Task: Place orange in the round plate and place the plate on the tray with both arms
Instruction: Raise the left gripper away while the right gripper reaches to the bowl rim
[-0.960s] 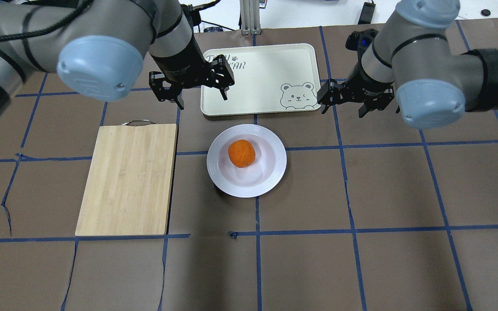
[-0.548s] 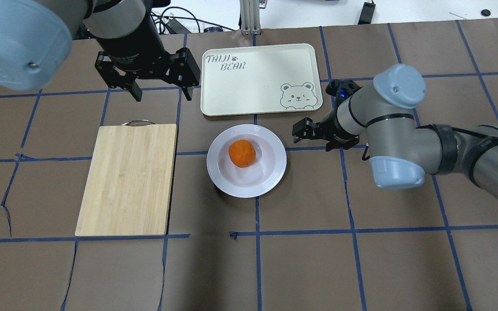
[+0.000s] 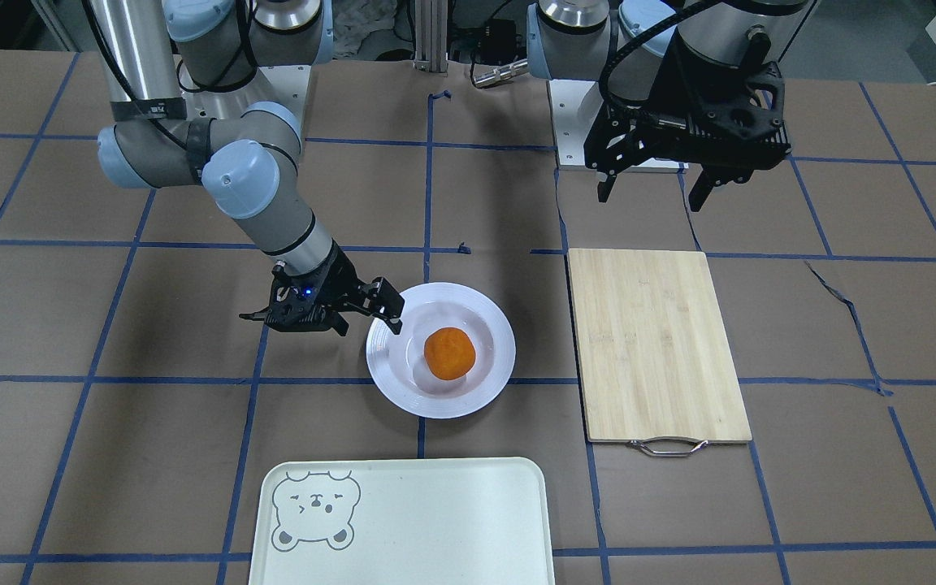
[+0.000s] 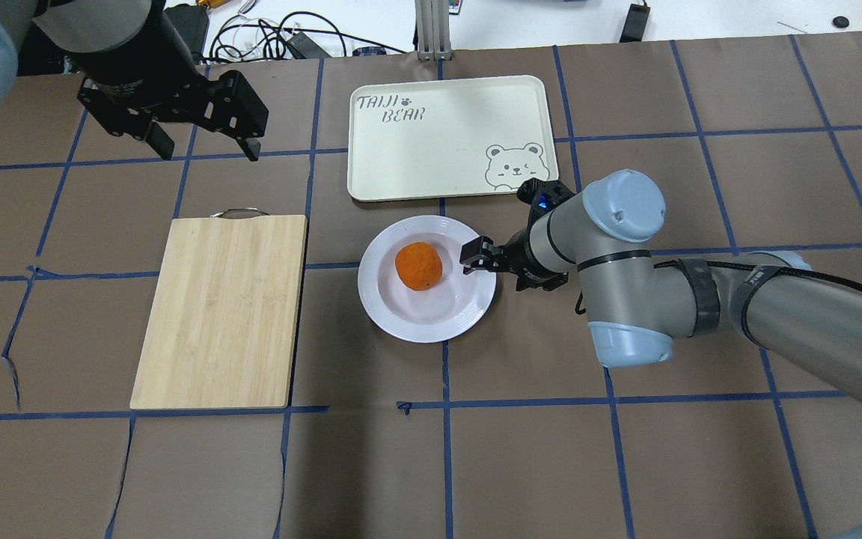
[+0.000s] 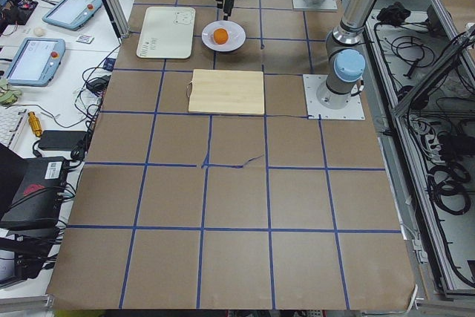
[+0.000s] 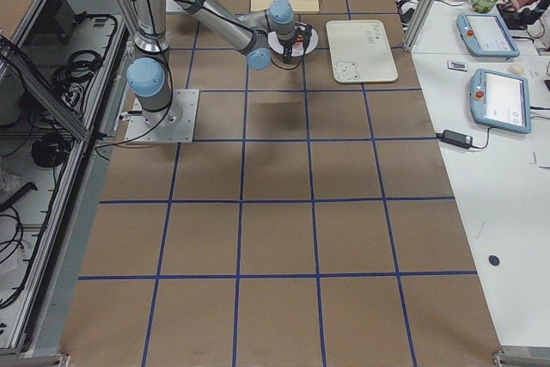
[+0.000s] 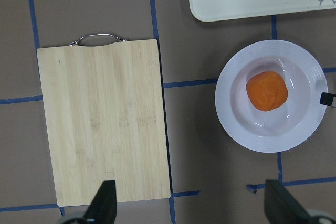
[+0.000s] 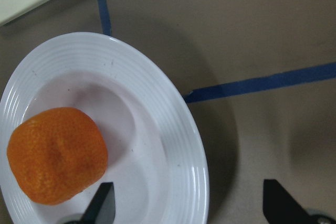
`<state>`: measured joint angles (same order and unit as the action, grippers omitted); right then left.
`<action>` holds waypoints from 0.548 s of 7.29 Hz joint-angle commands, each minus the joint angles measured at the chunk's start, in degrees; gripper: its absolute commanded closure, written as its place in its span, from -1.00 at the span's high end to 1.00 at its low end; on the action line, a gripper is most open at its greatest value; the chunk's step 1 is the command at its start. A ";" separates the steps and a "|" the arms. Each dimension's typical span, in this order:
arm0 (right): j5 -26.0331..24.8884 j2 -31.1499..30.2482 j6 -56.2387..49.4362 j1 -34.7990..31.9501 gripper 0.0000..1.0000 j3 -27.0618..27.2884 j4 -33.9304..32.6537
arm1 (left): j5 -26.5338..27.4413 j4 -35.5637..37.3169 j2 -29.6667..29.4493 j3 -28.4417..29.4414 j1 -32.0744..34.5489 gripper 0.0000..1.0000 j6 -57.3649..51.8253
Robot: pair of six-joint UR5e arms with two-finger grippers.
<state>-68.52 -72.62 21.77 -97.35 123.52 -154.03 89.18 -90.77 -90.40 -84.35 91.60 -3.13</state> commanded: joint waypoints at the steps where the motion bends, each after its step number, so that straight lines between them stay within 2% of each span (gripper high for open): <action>1: 0.23 1.59 0.73 -0.47 0.98 1.02 -2.22 | -0.06 3.05 0.13 -0.63 -0.19 1.00 -0.21; 3: 0.14 3.35 1.00 -1.08 0.98 1.02 -4.68 | 0.03 3.93 0.13 -1.34 -0.28 1.00 -0.21; 4: 0.14 3.62 1.34 -1.87 0.91 0.93 -5.13 | 0.12 4.02 0.13 -1.43 -0.28 1.00 -0.21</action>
<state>-68.38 -69.64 22.77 -98.42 124.49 -158.11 89.20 -87.14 -90.27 -85.57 91.34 -3.36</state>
